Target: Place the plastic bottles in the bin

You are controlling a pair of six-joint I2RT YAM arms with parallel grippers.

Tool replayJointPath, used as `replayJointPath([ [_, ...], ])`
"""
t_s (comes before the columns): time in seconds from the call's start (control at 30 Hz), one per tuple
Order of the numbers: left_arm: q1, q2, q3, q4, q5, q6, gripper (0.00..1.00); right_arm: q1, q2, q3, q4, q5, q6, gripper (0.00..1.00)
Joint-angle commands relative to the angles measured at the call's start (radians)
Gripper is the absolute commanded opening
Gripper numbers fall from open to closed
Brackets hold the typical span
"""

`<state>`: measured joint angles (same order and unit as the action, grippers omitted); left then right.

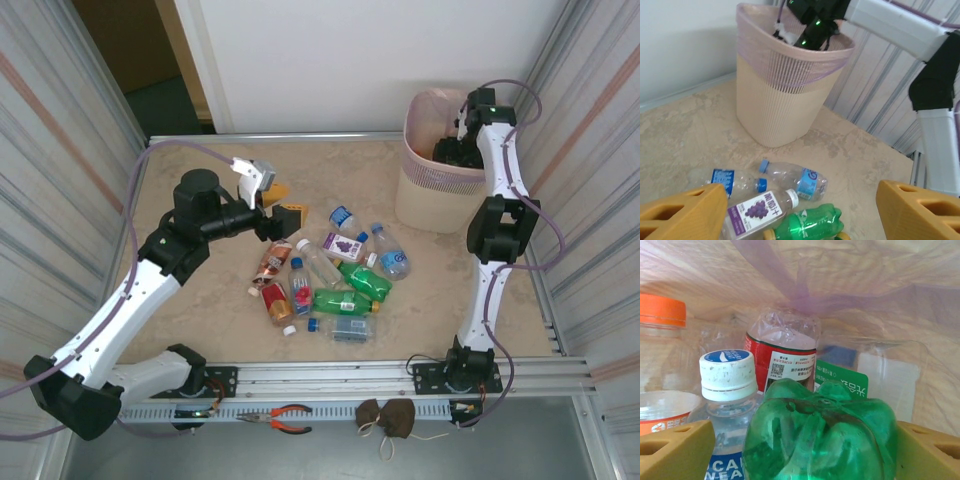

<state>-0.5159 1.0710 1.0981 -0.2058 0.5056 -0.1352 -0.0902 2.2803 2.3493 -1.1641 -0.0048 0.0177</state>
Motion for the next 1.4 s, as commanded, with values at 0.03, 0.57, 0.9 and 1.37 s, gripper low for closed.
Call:
replayJointPath([
  [0.03,0.018,-0.001,0.021,-0.104,-0.078,0.0,0.78,0.01,-0.102,0.066,-0.04,-0.006,0.017,0.88],
  [0.57,0.044,0.123,0.002,-0.393,-0.225,-0.005,0.73,0.044,-0.352,0.078,-0.026,-0.04,0.048,0.87],
  [0.9,0.048,0.214,-0.074,-0.558,-0.349,-0.023,0.65,0.086,-0.582,-0.164,0.092,-0.091,0.085,0.86],
  [1.37,0.063,0.487,-0.066,-0.452,-0.41,-0.019,0.75,0.096,-0.714,-0.376,0.159,-0.111,0.096,0.86],
])
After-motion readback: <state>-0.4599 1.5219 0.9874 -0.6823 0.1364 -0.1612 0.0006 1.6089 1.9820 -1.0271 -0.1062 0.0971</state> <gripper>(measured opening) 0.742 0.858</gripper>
